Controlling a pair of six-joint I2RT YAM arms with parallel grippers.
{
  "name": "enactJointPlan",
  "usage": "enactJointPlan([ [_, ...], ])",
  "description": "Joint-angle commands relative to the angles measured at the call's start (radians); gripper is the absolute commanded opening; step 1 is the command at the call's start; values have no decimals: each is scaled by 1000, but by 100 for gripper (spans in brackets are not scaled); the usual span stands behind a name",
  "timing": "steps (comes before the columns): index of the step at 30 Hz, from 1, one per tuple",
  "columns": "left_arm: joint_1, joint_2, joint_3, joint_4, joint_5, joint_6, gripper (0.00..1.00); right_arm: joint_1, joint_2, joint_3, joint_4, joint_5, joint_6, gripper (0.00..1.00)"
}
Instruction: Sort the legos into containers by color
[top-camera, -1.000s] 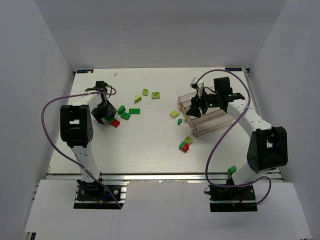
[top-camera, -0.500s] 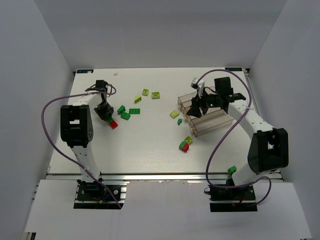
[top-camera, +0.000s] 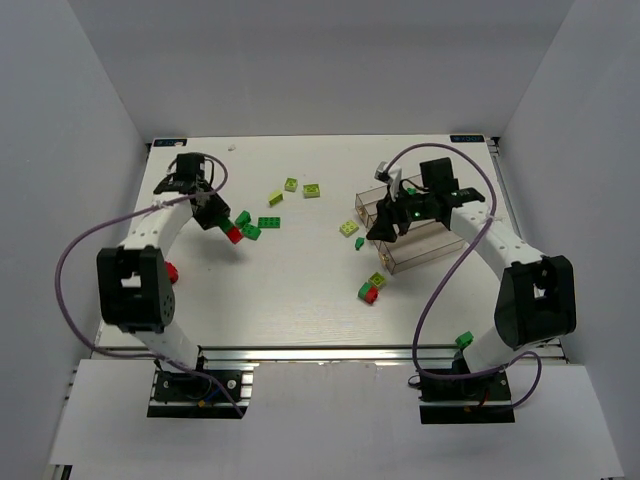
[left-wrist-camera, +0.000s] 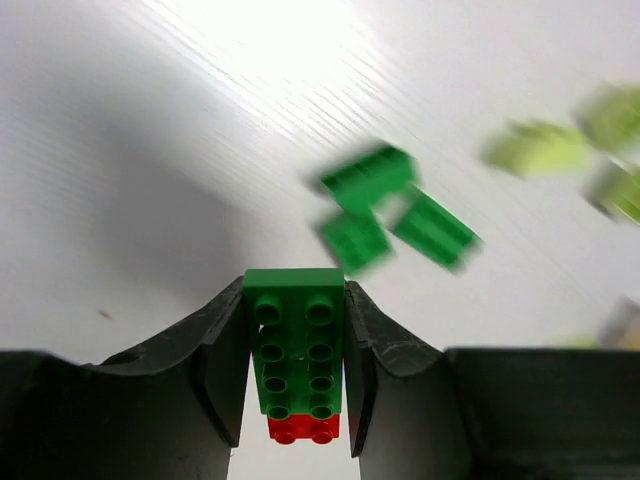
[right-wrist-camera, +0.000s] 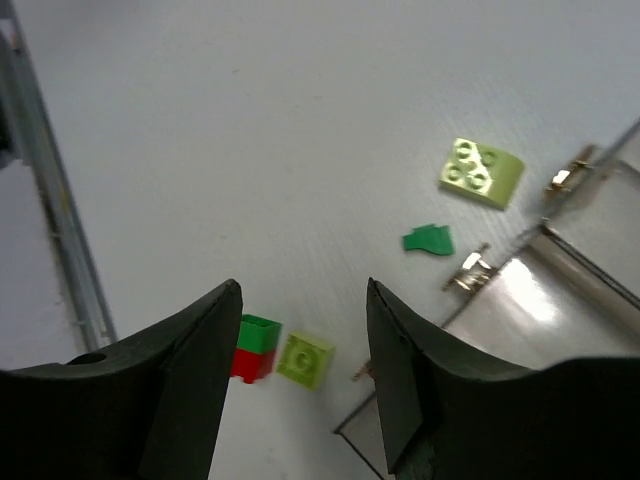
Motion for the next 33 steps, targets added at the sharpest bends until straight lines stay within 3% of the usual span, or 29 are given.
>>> enactJointPlan([
  [1, -33, -164, -79, 123, 220, -15, 0, 49, 8, 23, -6, -103, 154, 58],
  [3, -57, -252, -165, 183, 314, -23, 0, 88, 36, 47, -2, -180, 257, 59],
  [9, -128, -451, -381, 468, 530, -67, 0, 187, 133, 165, 29, -329, 481, 78],
  [12, -163, -509, -461, 648, 599, -119, 0, 208, 177, 240, 107, -362, 599, 82],
  [13, -182, -549, -506, 738, 602, -127, 0, 211, 186, 265, 130, -381, 662, 89],
  [19, -205, -621, -627, 1004, 647, -248, 0, 259, 222, 247, 365, -503, 843, 89],
  [29, -254, -586, -640, 1191, 694, -351, 0, 319, 251, 193, 647, -603, 952, 89],
  [33, -266, -580, -646, 1242, 690, -377, 0, 323, 274, 210, 678, -591, 1001, 89],
])
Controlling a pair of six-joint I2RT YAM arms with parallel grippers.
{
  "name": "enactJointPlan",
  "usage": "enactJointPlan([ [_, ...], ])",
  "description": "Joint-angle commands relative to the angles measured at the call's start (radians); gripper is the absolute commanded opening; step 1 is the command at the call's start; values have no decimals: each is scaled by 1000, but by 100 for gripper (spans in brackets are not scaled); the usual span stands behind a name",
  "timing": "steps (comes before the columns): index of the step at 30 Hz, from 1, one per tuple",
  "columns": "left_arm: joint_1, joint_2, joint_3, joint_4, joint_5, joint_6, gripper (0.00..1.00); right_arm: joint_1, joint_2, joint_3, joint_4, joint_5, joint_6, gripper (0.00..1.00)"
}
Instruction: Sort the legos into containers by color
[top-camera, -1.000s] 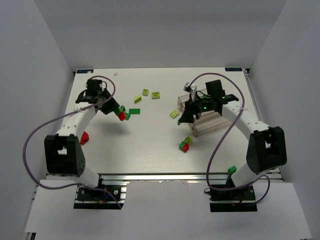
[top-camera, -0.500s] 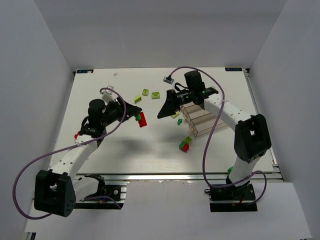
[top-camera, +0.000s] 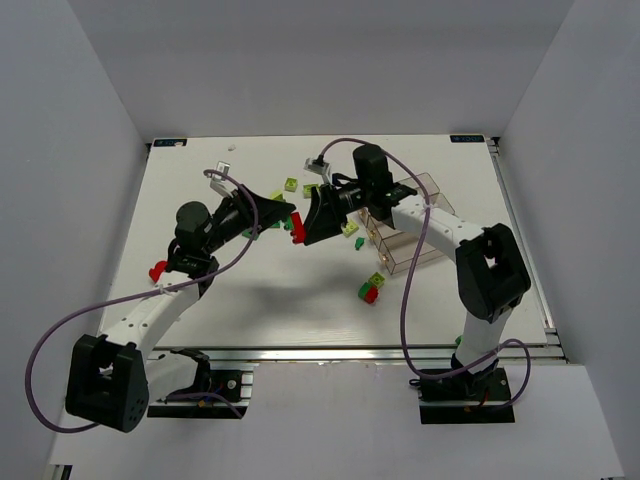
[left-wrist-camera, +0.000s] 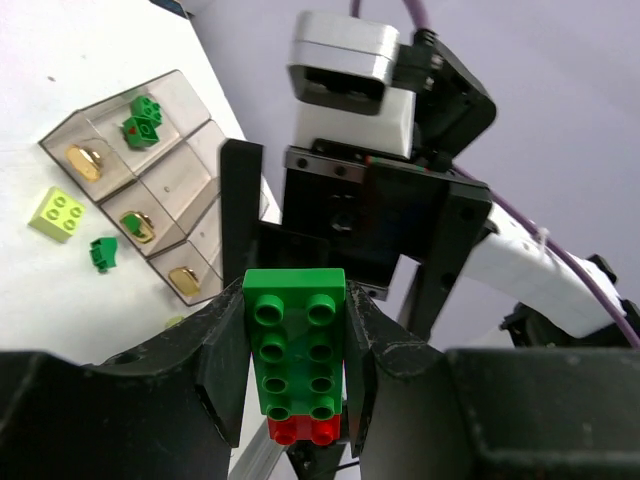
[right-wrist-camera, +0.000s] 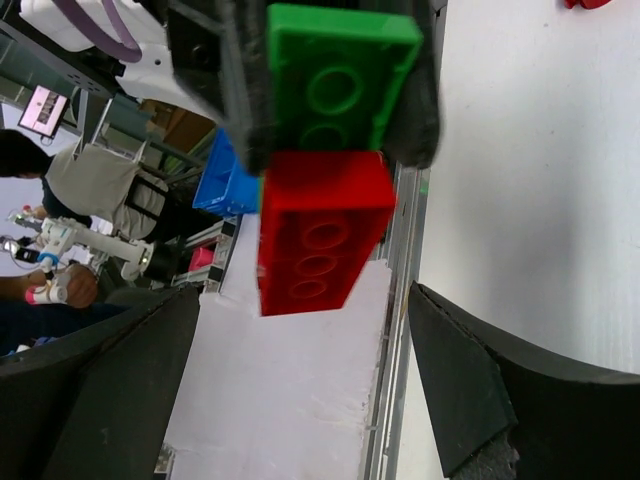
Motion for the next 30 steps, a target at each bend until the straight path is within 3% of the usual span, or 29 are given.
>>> enactJointPlan([
  [1, -15, 1, -12, 85, 16, -32, 0, 1, 23, 15, 106, -34, 66, 89],
  [10, -31, 2, -29, 102, 6, -40, 0, 8, 49, 9, 260, -35, 199, 79],
  [13, -32, 1, -31, 105, 3, -38, 0, 11, 57, -17, 387, -57, 306, 54],
  [14, -32, 2, -29, 104, 1, -34, 0, 11, 58, -29, 436, -64, 346, 36],
  [17, -32, 1, -19, 87, 0, -15, 0, 5, 60, -75, 586, -89, 457, 10],
  [19, -32, -1, -8, 76, -3, 1, 0, -5, 51, -100, 646, -97, 498, 0],
  [30, -31, -4, 43, -44, -19, 107, 0, -198, 13, -181, 691, -126, 496, 0],
])
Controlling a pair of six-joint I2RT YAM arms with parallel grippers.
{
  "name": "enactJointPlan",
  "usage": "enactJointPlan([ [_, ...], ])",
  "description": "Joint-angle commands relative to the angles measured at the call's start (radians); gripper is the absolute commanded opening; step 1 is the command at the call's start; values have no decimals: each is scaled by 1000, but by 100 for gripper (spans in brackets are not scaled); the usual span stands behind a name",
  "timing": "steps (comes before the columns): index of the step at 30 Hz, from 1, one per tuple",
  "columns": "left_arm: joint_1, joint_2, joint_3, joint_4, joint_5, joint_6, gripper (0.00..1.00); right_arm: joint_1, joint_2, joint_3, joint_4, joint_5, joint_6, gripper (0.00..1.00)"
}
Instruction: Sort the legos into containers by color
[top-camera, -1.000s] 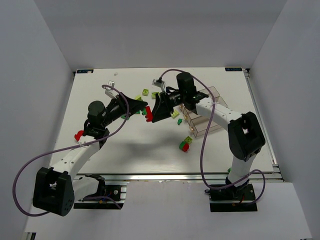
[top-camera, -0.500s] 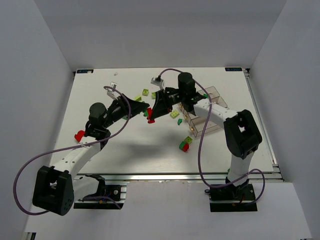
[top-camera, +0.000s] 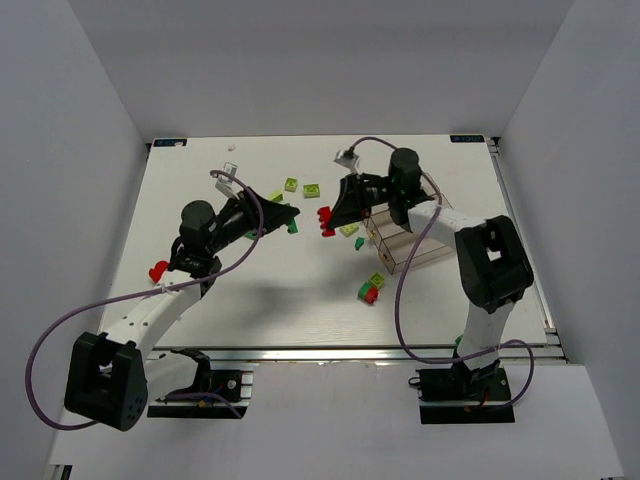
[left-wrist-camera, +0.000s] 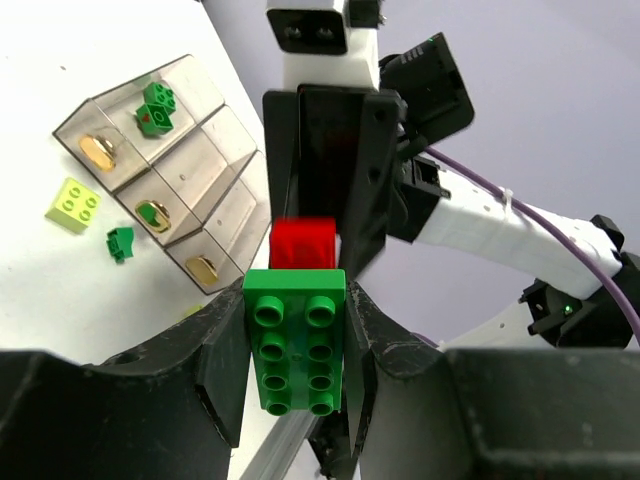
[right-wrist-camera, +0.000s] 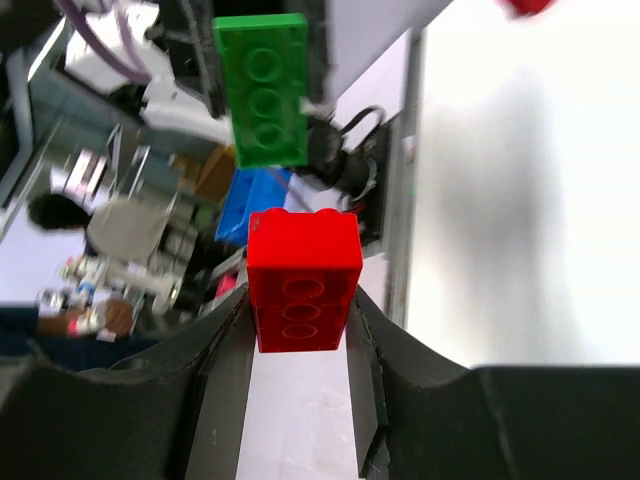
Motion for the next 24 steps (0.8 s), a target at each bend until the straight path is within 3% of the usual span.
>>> enactJointPlan([
  [1, 3, -11, 37, -7, -14, 38, 0, -73, -43, -20, 33, -39, -14, 0],
  [4, 2, 3, 42, -10, -11, 38, 0, -119, -62, -6, -114, -30, -188, 0],
  [5, 3, 8, 45, -15, -8, 39, 0, -130, -72, 18, -397, 18, -304, 0],
  [6, 3, 17, 52, -19, -5, 41, 0, -148, -71, 135, -641, 73, -703, 0],
  [7, 3, 20, 57, -30, -5, 47, 0, -148, -62, 220, -910, 158, -926, 0],
  [8, 2, 20, 57, -33, -10, 48, 0, -133, -39, 291, -1255, 376, -1097, 0],
  [9, 3, 19, 55, -36, -14, 50, 0, -128, -37, 328, -1300, 489, -1169, 0],
  [14, 3, 31, 59, -62, -30, 67, 0, -145, -176, 129, -1080, 1080, -1148, 0],
  [17, 3, 31, 60, -67, -40, 67, 0, -148, -223, 45, -952, 1275, -1137, 0],
  [24, -8, 75, 120, -165, -69, 125, 0, -160, -230, -17, -908, 1362, -1183, 0],
])
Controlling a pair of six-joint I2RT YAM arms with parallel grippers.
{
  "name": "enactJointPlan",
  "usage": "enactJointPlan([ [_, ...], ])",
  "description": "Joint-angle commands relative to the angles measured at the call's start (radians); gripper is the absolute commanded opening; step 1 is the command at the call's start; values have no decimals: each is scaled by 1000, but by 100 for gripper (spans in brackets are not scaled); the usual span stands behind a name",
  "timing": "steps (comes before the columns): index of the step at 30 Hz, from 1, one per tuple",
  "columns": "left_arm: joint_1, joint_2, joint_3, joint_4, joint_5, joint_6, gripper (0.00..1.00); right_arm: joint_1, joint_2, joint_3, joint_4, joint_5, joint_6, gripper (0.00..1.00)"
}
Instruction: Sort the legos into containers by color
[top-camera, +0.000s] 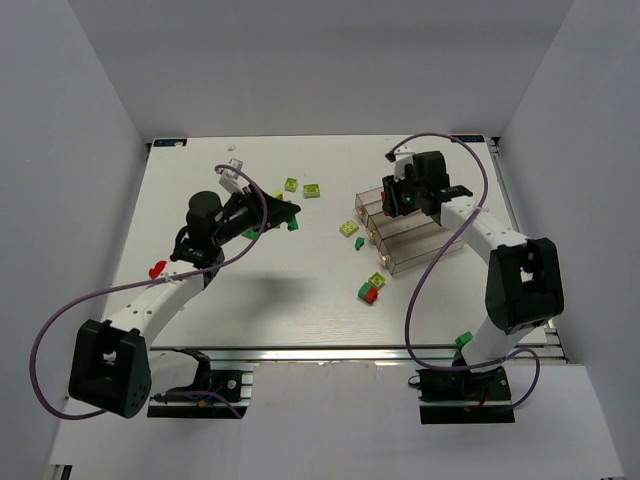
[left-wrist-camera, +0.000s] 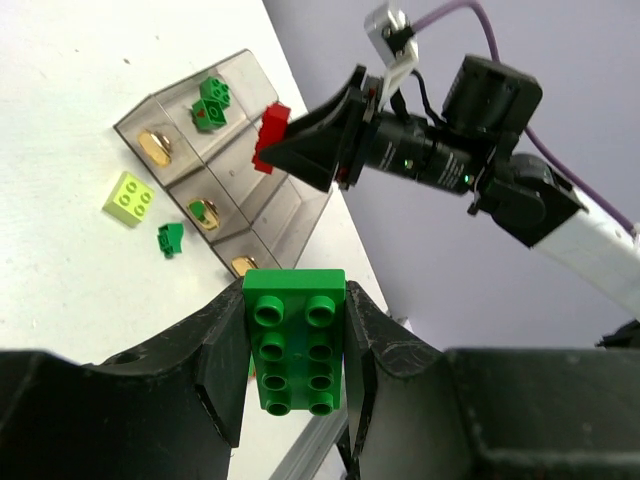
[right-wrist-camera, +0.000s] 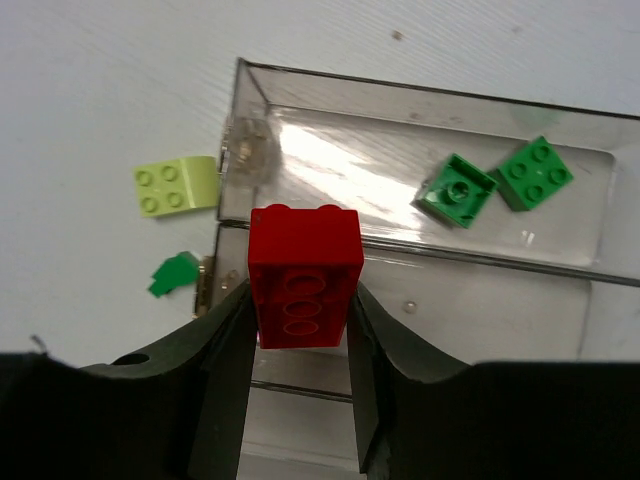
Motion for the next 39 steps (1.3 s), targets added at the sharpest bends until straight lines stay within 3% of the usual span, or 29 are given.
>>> enactJointPlan([
  [1, -13, 23, 70, -66, -29, 53, 0, -5, -22, -23, 68, 131, -60, 0],
  [8, -65, 101, 135, -95, -54, 82, 0, -5, 24, -51, 118, 156, -78, 0],
  [15, -124, 188, 208, -98, -91, 92, 0, -6, 61, -38, 105, 135, -77, 30],
  [17, -138, 231, 253, -104, -100, 102, 0, -9, 62, -46, 102, 122, -75, 34],
  [18, -141, 248, 271, -115, -111, 112, 0, -8, 61, -50, 101, 119, -74, 45],
  [21, -154, 332, 360, -148, -125, 135, 0, -15, 47, -55, 90, 110, -62, 60],
  [25, -187, 472, 548, -225, -180, 175, 0, -41, -2, -40, 52, 46, -34, 67],
  [27, -203, 575, 625, -282, -190, 209, 0, -66, -23, -21, 24, -5, -37, 75],
  [30, -230, 711, 776, -340, -220, 241, 0, -118, -101, -21, -26, -201, -113, 81],
  [32, -245, 779, 896, -381, -244, 260, 0, -165, -140, -40, -28, -365, -140, 81],
  [35, -259, 914, 1023, -446, -278, 287, 0, -205, -178, -58, -45, -460, -160, 66],
  [36, -263, 944, 1093, -457, -287, 295, 0, -213, -186, -60, -62, -479, -158, 48],
  [39, -286, 1032, 1190, -443, -316, 301, 0, -232, -214, -78, -70, -525, -161, 18],
])
